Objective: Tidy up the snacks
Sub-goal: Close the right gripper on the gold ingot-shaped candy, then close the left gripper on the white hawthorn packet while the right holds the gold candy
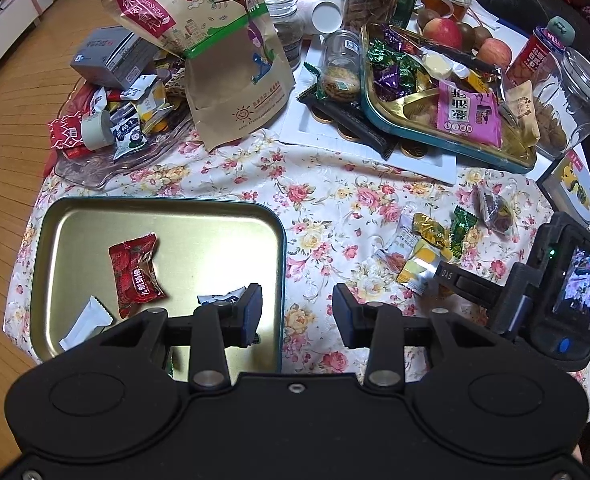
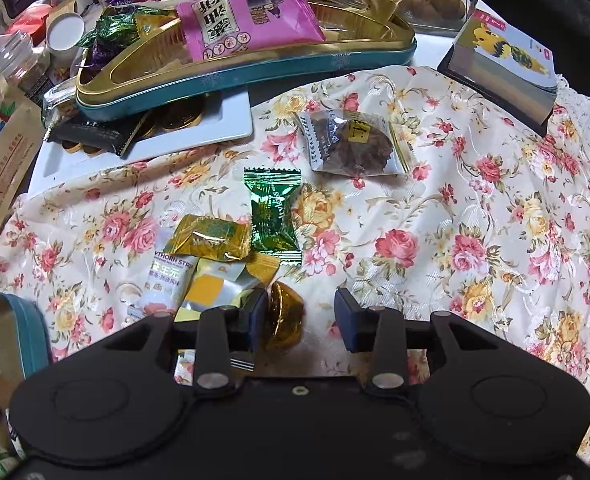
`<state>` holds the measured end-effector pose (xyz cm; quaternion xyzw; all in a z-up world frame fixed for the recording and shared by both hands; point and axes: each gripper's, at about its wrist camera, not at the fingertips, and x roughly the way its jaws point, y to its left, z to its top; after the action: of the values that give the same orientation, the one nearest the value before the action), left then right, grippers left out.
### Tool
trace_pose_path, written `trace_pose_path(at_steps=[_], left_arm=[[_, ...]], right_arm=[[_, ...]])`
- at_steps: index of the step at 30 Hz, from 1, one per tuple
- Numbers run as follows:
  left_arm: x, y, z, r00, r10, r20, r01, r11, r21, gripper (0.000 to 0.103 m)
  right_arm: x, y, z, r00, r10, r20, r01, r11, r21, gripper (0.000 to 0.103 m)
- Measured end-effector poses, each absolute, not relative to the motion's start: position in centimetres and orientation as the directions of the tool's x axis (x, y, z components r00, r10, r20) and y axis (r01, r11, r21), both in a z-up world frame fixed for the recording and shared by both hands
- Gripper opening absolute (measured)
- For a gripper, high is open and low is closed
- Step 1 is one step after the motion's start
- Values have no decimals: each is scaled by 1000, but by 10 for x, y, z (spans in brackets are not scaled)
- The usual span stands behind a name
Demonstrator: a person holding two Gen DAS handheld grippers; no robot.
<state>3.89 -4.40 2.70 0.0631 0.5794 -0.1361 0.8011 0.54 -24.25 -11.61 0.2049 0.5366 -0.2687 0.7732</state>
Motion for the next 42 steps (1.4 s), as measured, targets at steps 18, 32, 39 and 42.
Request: trace_pose_path(at_steps=[18, 32, 39, 42], left_arm=[[34, -62, 21, 285, -146, -947, 332, 942, -46, 49], [42, -123, -8, 299, -195, -934, 337, 938, -88, 49], [41, -158, -31, 303, -174, -937, 418, 908, -33, 49], [48, -167, -40, 279, -174, -945, 449, 893, -32, 49]], right_arm=[[-31, -260, -102, 262, -55, -963, 637, 760, 130, 20], [-68, -290, -72, 325, 39, -945, 647, 719, 253, 20], [-71, -295, -43, 386, 24, -922, 633, 721, 283, 20], [-73, -294, -27, 401, -11, -916, 627, 732, 266, 20]])
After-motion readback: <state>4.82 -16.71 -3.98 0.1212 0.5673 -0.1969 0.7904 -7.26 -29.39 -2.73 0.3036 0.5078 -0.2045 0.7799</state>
